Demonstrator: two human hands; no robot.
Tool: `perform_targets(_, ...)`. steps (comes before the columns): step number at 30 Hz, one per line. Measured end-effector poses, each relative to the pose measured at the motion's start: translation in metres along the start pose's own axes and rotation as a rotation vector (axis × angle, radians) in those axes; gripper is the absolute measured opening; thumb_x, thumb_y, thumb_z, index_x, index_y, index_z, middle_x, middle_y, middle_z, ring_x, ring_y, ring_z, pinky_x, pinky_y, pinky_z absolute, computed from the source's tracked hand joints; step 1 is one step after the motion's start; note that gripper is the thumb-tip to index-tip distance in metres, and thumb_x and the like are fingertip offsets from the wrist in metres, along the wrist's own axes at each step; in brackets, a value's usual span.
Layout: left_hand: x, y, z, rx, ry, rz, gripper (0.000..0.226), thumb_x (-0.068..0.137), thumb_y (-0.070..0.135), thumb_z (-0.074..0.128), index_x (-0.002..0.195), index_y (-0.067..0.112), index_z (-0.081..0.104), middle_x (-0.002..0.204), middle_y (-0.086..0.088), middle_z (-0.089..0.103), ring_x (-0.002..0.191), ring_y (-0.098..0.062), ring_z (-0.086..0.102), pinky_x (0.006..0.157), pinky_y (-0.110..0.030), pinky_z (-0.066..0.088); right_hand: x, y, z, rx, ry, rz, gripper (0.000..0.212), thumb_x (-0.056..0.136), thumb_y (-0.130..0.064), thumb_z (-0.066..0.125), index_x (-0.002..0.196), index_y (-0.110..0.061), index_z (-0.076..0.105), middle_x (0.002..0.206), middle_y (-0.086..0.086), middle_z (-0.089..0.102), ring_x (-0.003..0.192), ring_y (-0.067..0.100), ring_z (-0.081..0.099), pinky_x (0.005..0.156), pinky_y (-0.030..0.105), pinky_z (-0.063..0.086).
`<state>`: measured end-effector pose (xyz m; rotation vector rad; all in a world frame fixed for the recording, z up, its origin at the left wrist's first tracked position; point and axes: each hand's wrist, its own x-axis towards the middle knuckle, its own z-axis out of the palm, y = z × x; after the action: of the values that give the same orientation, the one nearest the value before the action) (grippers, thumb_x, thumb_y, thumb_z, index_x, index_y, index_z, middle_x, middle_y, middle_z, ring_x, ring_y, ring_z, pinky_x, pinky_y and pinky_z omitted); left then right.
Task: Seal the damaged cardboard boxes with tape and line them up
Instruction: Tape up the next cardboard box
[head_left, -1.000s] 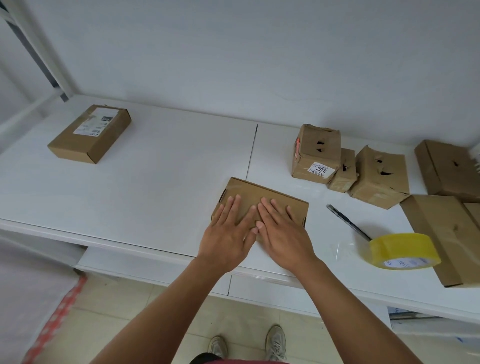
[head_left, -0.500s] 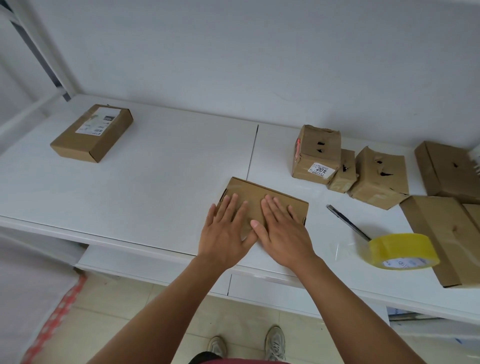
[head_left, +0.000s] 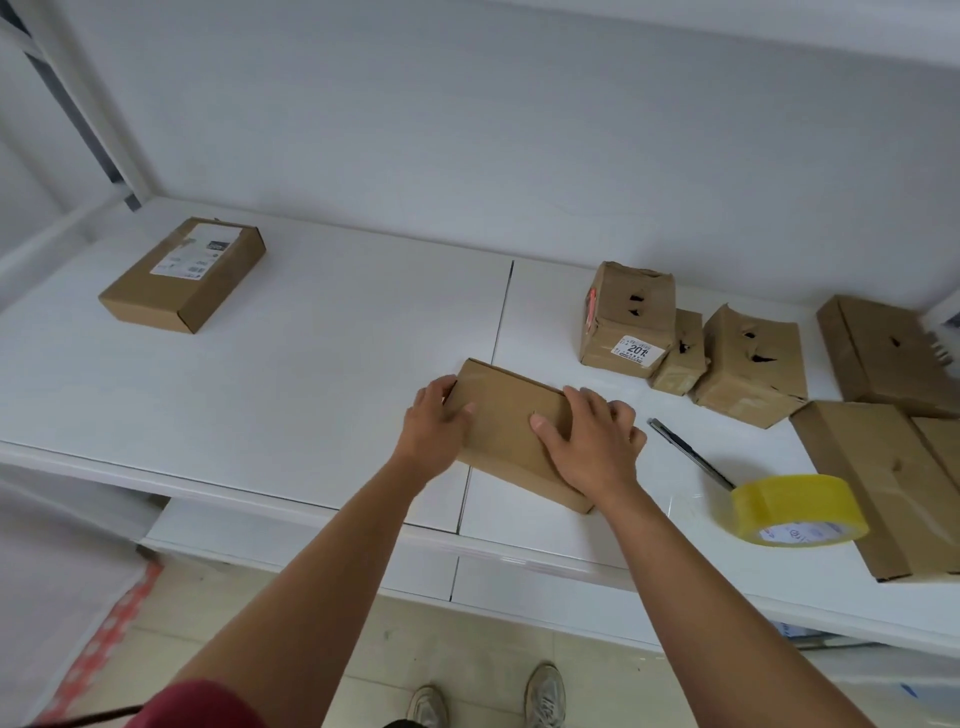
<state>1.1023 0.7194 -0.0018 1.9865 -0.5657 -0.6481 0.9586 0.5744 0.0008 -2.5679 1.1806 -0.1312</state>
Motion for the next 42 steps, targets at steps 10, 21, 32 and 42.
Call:
perform_targets(10,-0.001,0.003,0.005,0.111,0.067,-0.017,0.046,0.094,0.029,0.056,0.137,0.018,0.043,0.131,-0.004,0.047,0.120,-0.029,0.044,0.099,-0.044,0.042,0.000,-0.003,0.005,0.161,0.057,0.058,0.050,0.092,-0.059,0.044,0.135,-0.033,0.043,0.140,-0.007,0.046,0.129,0.021,0.019,0.103,0.046,0.028)
perform_targets(21,-0.001,0.003,-0.007,0.109,-0.054,-0.067,0.058,0.092,0.036,0.061,0.144,0.028,0.036,0.130,-0.008,0.052,0.122,-0.034,0.048,0.104,-0.050,0.043,-0.009,0.004,-0.005,0.540,0.169,0.060,0.038,0.099,-0.041,0.049,0.130,-0.020,0.054,0.134,-0.007,0.053,0.131,0.015,0.036,0.102,0.029,0.032)
perform_targets(32,-0.063,0.083,0.109,0.284,-0.202,0.762,0.037,0.093,0.006,0.052,0.129,0.010,0.059,0.125,-0.007,0.061,0.116,-0.021,0.054,0.097,-0.025,0.040,-0.041,0.152,-0.108,-0.215,0.260,0.141,0.032,0.096,-0.037,0.053,0.109,-0.014,0.069,0.112,0.011,0.066,0.124,0.034,0.048,0.100,0.047,0.033)
perform_targets(42,-0.043,0.100,0.225,0.762,-0.691,0.509,0.045,0.100,0.024,0.048,0.144,0.026,0.041,0.144,-0.002,0.043,0.130,-0.030,0.035,0.105,-0.037,0.029,-0.055,0.183,-0.120,-0.056,0.102,0.090,0.044,0.085,-0.050,0.037,0.059,-0.017,0.047,0.054,-0.001,0.052,0.056,0.017,0.052,0.055,0.037,0.048)
